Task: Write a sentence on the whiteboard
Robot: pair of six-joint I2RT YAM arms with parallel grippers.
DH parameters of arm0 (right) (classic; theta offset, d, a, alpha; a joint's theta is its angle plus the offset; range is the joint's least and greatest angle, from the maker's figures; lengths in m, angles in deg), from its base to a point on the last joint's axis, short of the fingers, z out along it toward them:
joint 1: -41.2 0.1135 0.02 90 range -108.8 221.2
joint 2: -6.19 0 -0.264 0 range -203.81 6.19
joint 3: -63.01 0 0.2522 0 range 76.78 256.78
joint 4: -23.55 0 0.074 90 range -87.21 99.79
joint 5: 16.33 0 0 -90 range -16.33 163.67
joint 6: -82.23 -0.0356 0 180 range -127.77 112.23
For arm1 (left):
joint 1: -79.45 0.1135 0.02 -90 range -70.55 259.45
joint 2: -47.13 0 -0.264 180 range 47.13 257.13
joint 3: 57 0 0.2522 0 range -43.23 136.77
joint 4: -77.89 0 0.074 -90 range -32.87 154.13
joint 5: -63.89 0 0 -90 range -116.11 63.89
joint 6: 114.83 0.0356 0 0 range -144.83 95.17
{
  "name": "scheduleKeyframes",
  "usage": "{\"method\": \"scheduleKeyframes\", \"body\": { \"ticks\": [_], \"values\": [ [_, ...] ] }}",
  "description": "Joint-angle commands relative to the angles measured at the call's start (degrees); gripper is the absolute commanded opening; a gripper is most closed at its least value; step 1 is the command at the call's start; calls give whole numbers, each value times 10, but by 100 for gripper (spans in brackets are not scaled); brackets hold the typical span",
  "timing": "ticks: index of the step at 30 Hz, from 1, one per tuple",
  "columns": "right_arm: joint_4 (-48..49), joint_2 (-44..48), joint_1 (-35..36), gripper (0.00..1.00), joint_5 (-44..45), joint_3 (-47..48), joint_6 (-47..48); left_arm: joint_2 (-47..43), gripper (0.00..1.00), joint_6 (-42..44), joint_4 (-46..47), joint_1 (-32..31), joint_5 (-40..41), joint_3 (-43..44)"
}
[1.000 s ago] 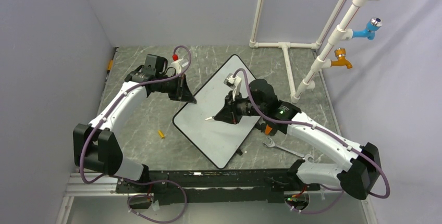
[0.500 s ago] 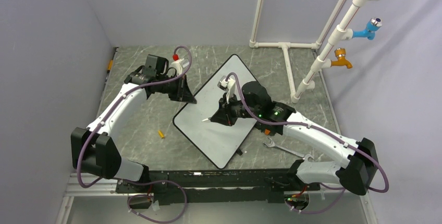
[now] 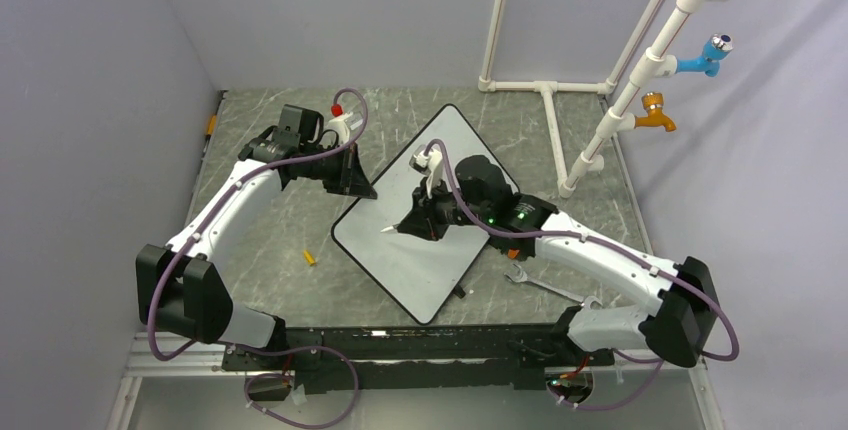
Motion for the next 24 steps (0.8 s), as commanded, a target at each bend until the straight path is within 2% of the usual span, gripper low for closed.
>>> {"method": "scheduleKeyframes", "body": {
  "ticks": [1, 24],
  "values": [
    [40, -12, 14, 0, 6, 41, 4, -18, 0, 34, 16, 1, 80, 9],
    [34, -90, 72, 0, 81, 91, 22, -19, 0, 34, 14, 0, 83, 8]
  ]
}}
